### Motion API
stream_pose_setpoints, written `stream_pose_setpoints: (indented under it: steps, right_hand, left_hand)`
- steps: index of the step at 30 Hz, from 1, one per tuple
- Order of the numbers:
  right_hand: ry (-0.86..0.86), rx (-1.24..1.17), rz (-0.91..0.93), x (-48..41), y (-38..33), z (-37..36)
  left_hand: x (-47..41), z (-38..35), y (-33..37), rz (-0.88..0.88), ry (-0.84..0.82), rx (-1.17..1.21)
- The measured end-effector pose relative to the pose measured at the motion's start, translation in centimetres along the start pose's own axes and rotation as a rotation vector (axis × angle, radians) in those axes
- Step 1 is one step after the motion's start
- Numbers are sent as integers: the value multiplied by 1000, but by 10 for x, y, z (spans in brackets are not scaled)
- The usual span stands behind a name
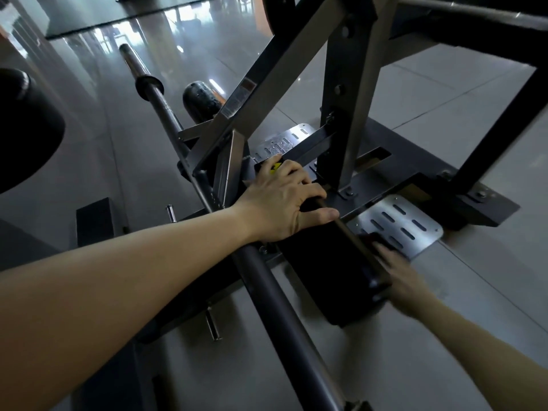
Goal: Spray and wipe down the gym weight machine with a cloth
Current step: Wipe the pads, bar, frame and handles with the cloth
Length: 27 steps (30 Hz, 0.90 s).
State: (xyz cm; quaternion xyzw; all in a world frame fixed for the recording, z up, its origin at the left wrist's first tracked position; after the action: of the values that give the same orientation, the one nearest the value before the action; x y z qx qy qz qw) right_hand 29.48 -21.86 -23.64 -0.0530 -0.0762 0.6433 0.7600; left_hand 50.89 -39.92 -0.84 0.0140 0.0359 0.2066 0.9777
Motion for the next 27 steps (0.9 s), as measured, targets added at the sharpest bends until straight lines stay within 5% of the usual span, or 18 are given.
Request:
stream_pose_setpoints:
  steps: [3, 7, 11, 15, 20, 23, 25, 27]
  right_hand:
    - [169, 96, -345, -27, 63, 7]
    - [141, -2, -689, -40, 54, 14]
    - [37, 116, -512, -20, -5, 12]
    - [30, -225, -241, 5, -49, 16]
    - [323, -386, -580, -18, 12, 80]
    - [467, -248, -675, -38, 55, 112]
    - [372, -215, -710, -55, 65, 104]
    - [50, -258, -708, -67, 57, 67]
  left_hand:
    - [0, 0, 0, -4, 3, -23]
    - [0, 0, 1, -5, 5, -30]
    - [1, 1, 0, -1, 11, -25]
    - [1, 3, 2, -1, 13, -14]
    - [1, 4, 2, -2, 1, -1]
    - [1, 2, 1, -5, 4, -2]
    - [1, 1, -1, -9, 6, -1]
    - [1, 0, -1, -13, 8, 2]
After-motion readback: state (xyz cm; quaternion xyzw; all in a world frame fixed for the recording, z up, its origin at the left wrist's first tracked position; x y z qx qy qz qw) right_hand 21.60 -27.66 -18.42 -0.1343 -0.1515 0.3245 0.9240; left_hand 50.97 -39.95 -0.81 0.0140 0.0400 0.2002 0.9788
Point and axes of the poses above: each hand's wrist, its own x-axis away from the middle knuckle, its own z-axis out of the back of the hand, y = z × x, the point moved 4 cm from there along -x, towards the middle knuckle, and after that the axes turned 1 degree about x, right-handed, at the moved point
